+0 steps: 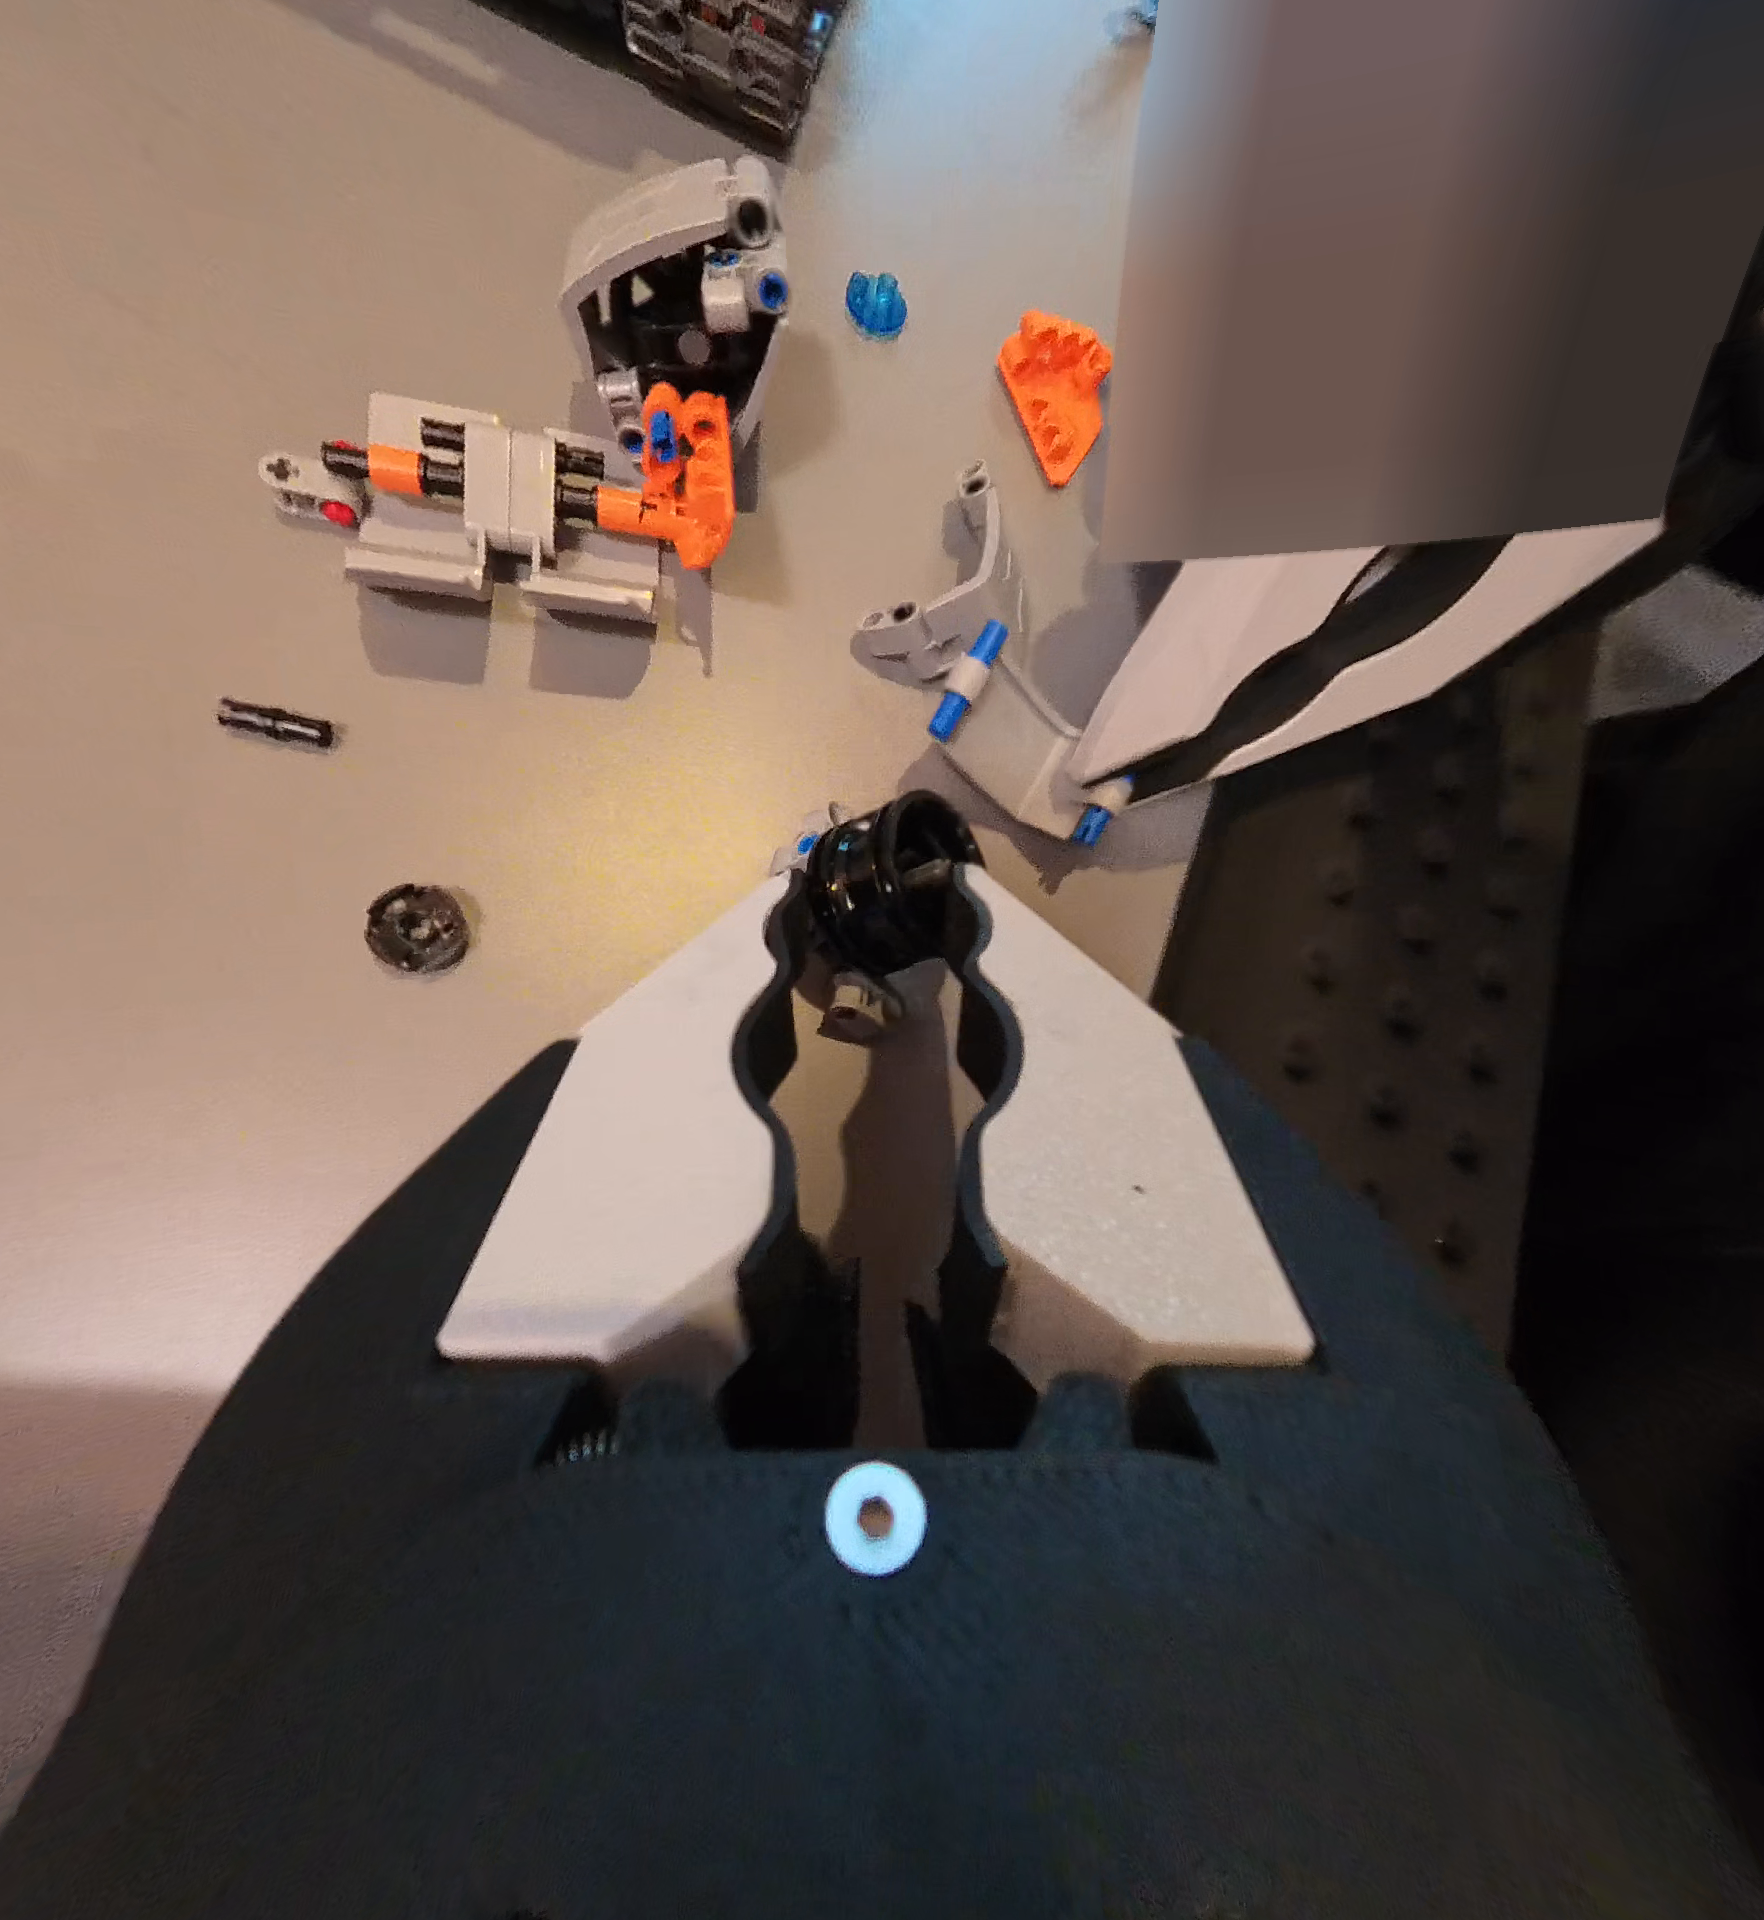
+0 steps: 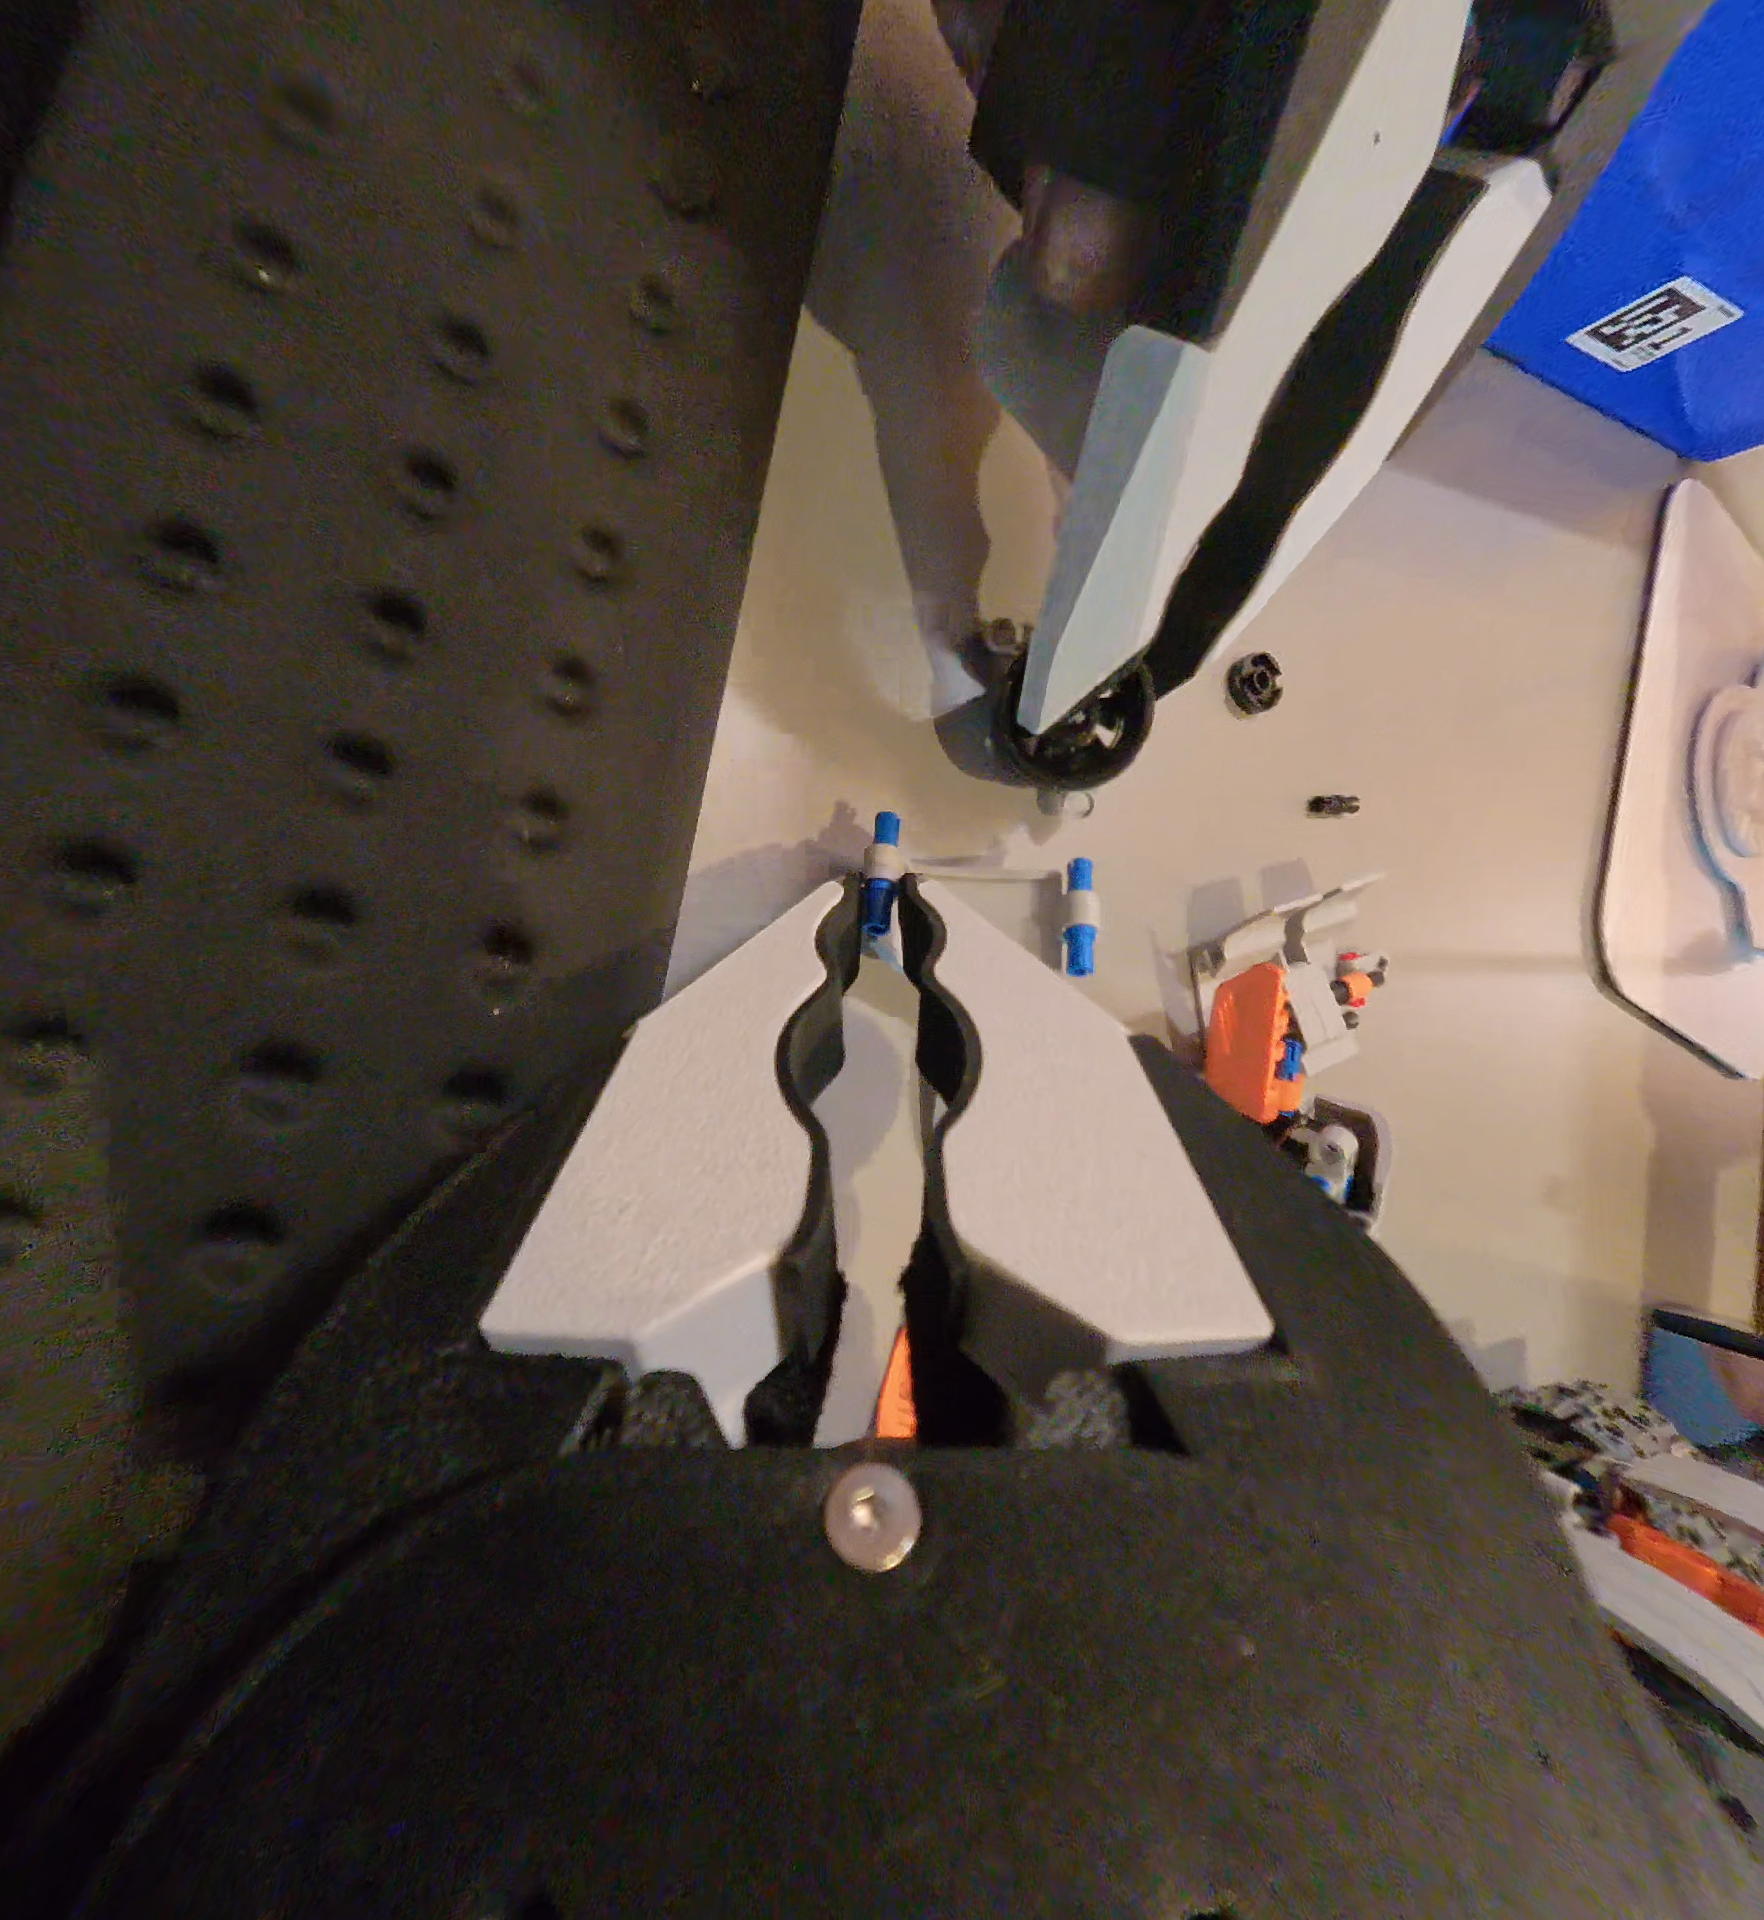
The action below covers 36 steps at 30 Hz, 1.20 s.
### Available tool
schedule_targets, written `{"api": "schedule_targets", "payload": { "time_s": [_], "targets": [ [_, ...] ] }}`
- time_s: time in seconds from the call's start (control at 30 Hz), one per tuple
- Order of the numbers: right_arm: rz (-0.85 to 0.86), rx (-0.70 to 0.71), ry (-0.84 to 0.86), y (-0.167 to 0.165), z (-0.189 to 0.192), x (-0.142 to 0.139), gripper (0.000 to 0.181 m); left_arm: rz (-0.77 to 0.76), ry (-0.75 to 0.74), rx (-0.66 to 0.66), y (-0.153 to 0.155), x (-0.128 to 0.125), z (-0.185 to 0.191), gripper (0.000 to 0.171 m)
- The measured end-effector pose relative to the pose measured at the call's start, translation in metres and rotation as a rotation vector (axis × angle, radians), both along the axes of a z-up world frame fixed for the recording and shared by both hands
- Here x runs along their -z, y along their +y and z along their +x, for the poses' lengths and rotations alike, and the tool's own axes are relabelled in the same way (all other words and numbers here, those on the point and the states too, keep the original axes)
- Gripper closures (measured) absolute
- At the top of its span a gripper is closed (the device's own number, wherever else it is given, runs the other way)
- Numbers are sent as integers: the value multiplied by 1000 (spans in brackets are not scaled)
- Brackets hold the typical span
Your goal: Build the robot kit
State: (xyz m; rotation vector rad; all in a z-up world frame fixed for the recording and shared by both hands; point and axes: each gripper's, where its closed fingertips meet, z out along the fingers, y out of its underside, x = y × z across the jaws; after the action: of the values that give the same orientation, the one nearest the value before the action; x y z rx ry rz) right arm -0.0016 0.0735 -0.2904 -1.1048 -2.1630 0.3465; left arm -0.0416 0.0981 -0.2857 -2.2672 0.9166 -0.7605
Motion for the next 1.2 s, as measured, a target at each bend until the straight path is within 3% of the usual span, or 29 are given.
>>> {"api": "schedule_targets", "payload": {
  "time_s": [0.3, 0.43, 0.57, 0.77, 0.97, 1.13, 1.2],
  "targets": [
    [-39, 45, -149, 5, -8, 4, 177, -112, -101, -15, -2, 1, -6, 147],
    [-100, 7, -210, -1, -11, 5, 177, -101, -119, -28, 1, 1, -10, 147],
    [-53, -31, -279, 5, -8, 1, 177, -84, -156, -29, 2, -4, -13, 145],
    [-90, -109, -102, 8, -13, -30, 177, 75, -150, 0, 2, -29, -12, 126],
    [77, -185, 75, -5, -16, -49, 177, 130, -207, 40, -2, -47, 4, 137],
    [163, -184, 115, -6, -17, -52, 177, 103, -332, 90, -10, -57, 14, 168],
    [151, -178, 138, -8, -19, -54, 177, 120, -337, 86, -9, -59, 14, 169]
  ]
}}
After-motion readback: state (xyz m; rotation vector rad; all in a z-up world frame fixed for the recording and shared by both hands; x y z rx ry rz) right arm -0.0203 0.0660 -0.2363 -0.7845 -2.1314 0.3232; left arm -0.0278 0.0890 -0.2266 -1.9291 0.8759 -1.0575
